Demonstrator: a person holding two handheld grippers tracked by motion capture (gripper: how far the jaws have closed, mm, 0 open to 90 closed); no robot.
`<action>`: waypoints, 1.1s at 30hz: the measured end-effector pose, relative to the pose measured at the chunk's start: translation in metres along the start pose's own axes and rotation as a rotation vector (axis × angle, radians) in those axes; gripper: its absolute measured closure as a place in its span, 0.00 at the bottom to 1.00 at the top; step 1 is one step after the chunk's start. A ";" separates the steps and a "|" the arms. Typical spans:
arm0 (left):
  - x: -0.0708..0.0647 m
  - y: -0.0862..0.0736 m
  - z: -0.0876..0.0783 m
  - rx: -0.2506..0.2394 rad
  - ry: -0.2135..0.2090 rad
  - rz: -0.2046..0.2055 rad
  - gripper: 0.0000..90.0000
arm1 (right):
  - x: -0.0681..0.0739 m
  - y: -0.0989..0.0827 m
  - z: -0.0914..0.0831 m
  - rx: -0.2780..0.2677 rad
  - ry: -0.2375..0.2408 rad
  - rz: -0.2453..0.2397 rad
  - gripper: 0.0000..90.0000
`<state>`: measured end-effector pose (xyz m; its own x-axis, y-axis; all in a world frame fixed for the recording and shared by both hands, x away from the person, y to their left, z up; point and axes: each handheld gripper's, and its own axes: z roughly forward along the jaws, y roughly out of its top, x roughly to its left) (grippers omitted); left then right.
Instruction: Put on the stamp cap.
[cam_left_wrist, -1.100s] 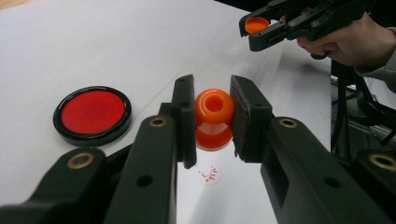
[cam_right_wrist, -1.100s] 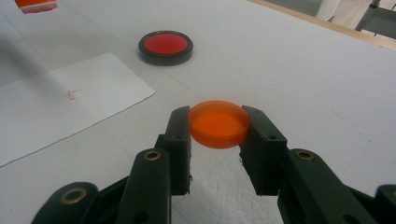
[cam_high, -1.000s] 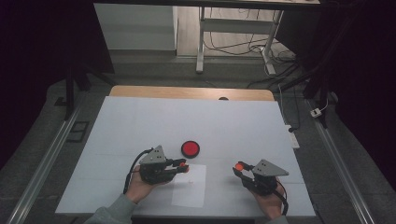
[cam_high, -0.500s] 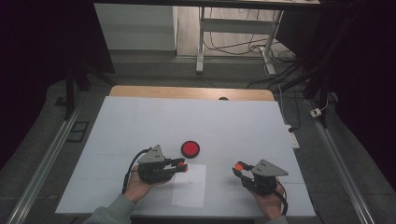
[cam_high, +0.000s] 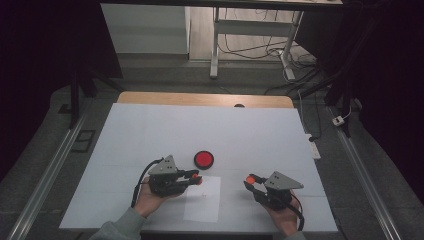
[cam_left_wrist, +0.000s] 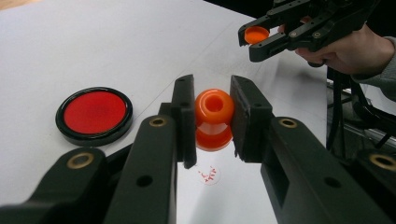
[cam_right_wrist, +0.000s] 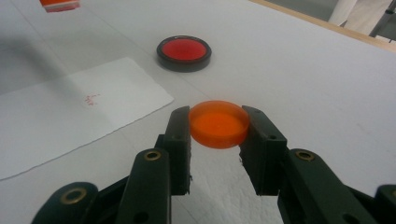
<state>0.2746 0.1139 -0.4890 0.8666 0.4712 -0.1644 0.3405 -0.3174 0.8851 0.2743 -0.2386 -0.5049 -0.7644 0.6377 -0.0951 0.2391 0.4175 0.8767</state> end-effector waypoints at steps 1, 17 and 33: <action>0.000 0.000 0.000 0.000 -0.001 0.001 0.80 | 0.001 0.000 0.001 -0.001 0.003 0.002 0.71; 0.002 0.006 0.003 -0.006 -0.027 0.020 0.80 | 0.019 0.010 0.032 0.010 0.109 -0.017 0.71; 0.001 0.006 0.005 -0.002 -0.029 0.022 0.80 | 0.033 0.017 0.041 0.012 0.140 -0.034 0.71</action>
<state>0.2794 0.1086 -0.4855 0.8839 0.4405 -0.1571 0.3206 -0.3261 0.8893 0.2780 -0.1841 -0.5129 -0.8481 0.5267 -0.0576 0.2180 0.4461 0.8680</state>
